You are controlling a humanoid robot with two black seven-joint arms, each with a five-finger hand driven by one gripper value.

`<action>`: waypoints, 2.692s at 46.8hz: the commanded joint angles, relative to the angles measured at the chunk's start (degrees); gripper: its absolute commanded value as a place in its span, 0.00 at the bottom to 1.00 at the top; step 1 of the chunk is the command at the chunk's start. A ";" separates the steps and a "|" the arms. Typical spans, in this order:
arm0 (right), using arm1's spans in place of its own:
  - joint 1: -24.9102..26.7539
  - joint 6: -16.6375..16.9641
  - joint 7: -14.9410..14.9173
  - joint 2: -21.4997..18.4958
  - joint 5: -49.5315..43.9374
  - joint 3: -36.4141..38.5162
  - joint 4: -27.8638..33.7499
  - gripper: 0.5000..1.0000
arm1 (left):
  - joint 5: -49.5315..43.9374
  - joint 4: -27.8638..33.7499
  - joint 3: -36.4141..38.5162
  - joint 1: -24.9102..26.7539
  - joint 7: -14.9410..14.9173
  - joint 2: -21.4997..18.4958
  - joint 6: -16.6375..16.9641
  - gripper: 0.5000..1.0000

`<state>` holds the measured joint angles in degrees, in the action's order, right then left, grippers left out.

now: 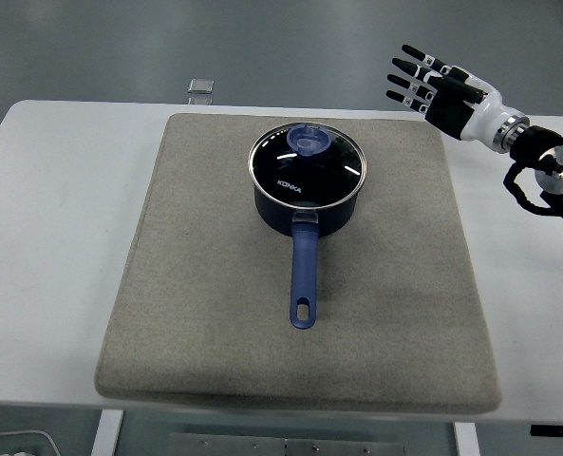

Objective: Lift the pot lid and place it to the right of the pot.

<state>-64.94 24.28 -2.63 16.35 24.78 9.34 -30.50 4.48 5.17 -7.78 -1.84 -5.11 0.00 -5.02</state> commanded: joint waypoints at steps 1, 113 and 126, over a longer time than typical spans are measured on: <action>0.08 -0.02 -0.01 0.00 0.00 -0.02 0.00 0.83 | 0.00 0.02 -0.04 0.08 0.01 0.00 0.01 1.00; -14.42 -2.22 -1.50 -1.32 -55.88 -3.18 -10.37 0.82 | 0.00 0.19 -0.13 0.17 0.01 0.00 -0.08 1.00; -16.36 -2.66 -1.50 -1.85 -67.05 -7.66 -13.36 0.82 | 0.00 0.19 -0.13 0.17 0.01 0.00 -0.08 1.00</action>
<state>-80.87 21.70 -4.19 14.59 -40.43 2.77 -42.78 4.48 5.36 -7.91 -1.66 -5.10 0.00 -5.10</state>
